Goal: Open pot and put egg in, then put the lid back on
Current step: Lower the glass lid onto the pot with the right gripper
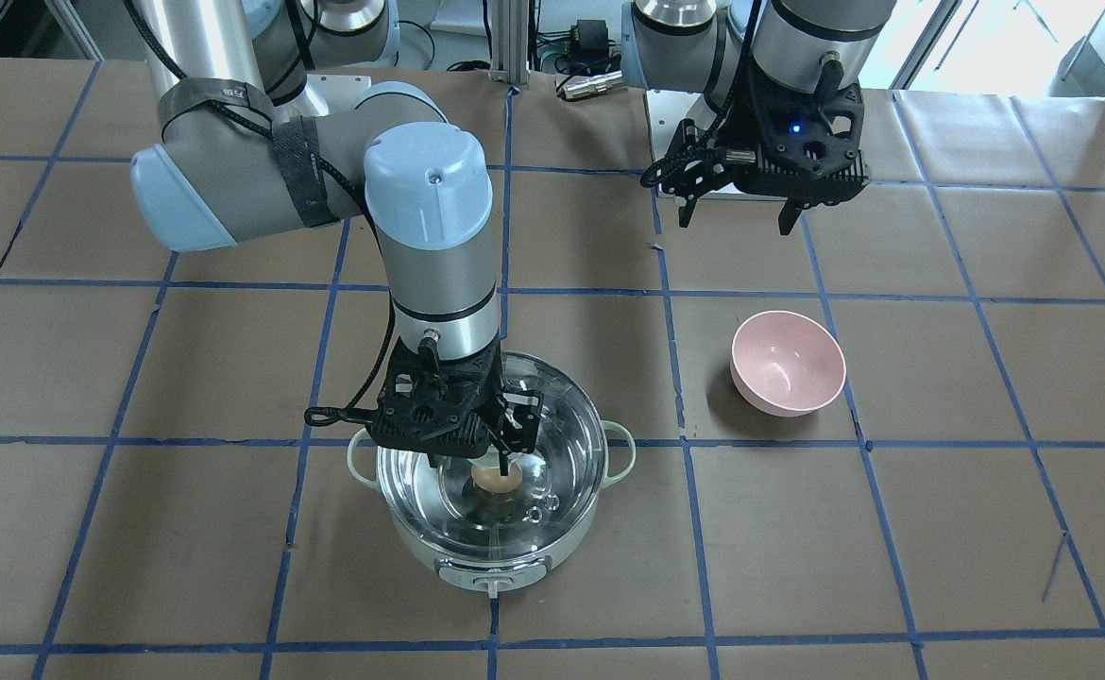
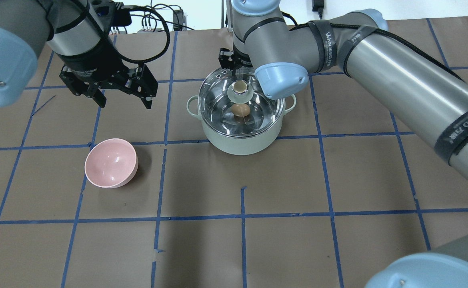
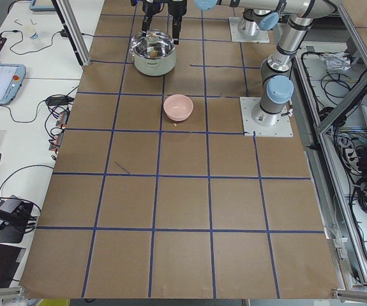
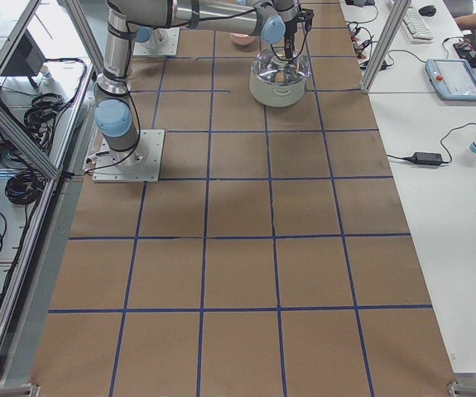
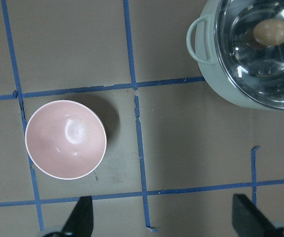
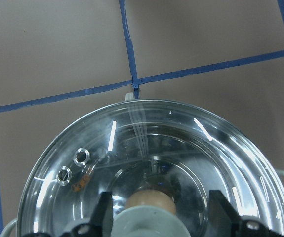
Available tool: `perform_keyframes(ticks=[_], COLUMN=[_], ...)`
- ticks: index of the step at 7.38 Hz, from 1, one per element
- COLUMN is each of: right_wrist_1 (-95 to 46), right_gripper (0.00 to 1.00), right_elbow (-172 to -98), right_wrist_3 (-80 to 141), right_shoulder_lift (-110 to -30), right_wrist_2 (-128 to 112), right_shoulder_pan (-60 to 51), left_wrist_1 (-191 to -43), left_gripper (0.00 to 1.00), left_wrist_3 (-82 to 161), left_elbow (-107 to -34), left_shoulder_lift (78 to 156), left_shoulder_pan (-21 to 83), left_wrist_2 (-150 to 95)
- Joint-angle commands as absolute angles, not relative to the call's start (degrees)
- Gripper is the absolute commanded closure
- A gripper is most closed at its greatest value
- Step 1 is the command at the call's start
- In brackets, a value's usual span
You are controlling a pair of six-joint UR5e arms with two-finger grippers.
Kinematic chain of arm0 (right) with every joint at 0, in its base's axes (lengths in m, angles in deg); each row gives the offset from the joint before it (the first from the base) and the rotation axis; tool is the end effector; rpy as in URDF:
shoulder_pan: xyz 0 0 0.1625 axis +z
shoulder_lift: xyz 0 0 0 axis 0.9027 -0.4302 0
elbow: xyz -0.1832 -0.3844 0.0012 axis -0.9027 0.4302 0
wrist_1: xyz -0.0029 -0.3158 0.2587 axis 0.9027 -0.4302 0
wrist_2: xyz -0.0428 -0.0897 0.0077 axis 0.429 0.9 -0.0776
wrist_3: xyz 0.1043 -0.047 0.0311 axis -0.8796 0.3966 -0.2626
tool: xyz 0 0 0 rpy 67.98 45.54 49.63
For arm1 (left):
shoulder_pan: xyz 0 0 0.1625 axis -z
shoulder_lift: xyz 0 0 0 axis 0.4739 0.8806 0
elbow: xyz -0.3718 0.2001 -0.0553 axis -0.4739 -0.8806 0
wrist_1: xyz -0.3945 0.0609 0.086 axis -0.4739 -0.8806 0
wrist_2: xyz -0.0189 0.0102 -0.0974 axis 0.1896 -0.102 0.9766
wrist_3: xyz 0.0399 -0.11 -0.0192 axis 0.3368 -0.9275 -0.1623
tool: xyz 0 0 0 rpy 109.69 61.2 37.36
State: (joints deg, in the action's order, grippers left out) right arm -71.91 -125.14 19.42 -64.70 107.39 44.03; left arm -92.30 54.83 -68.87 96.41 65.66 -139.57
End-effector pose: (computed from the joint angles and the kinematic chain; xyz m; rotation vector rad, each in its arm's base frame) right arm 0.3370 -0.5995 0.3399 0.2448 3.0292 -0.4130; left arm -0.1645 -0.4674 0.4821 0.1199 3.1279 -0.0005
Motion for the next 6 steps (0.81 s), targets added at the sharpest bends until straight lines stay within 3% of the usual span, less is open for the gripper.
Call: perform_keyframes(ticks=[1, 6], right_wrist_1=[-71.6, -70.8], right_gripper=[0.27, 0.27], right_elbow=[-126.4, -127.0], right_wrist_3=[19.8, 20.2], right_shoulder_lift=[-64.9, -65.4], right_wrist_2=[107.5, 109.2], right_shoulder_pan=[44.0, 44.0], left_wrist_1=[-92.4, -92.4], left_gripper=[0.0, 0.0], left_wrist_3=[54.8, 54.8], left_elbow=[-68.9, -68.9], left_shoulder_lift=[96.4, 96.3], left_shoulder_pan=[65.7, 65.7], left_wrist_2=[-139.6, -139.6])
